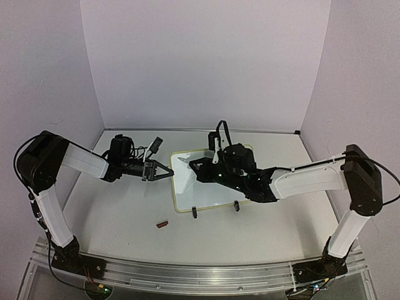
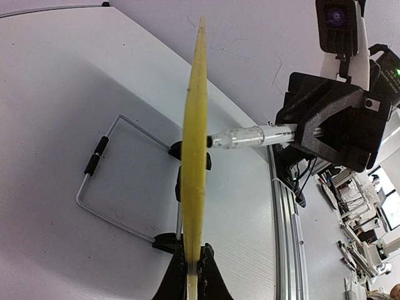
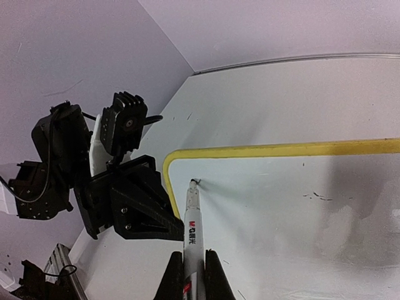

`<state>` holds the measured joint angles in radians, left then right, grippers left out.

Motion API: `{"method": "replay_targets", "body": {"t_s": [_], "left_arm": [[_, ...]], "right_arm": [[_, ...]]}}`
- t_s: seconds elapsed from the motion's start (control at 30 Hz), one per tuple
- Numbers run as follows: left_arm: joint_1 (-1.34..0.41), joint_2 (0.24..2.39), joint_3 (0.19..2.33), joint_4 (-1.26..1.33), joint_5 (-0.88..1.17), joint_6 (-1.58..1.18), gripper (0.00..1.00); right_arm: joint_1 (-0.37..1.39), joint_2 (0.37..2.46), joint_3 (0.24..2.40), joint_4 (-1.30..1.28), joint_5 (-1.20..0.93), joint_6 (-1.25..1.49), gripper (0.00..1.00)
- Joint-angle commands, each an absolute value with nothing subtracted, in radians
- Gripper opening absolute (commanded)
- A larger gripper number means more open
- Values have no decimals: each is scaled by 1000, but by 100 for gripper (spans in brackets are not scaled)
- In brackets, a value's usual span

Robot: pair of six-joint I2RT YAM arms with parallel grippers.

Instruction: Write a sentence on the whiteboard

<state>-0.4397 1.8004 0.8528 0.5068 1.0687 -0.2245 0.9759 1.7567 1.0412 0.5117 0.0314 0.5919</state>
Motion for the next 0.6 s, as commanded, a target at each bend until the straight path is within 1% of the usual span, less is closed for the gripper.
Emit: {"method": "replay_targets", "body": {"t_s": [0.0, 0.57], "left_arm": [[-446, 1780, 846, 503, 1077, -196, 0], [-446, 1780, 848, 497, 1074, -195, 0]], "right_arm": [[970, 1788, 1087, 528, 24, 594, 0], [970, 1782, 1058, 485, 8, 610, 0]]}}
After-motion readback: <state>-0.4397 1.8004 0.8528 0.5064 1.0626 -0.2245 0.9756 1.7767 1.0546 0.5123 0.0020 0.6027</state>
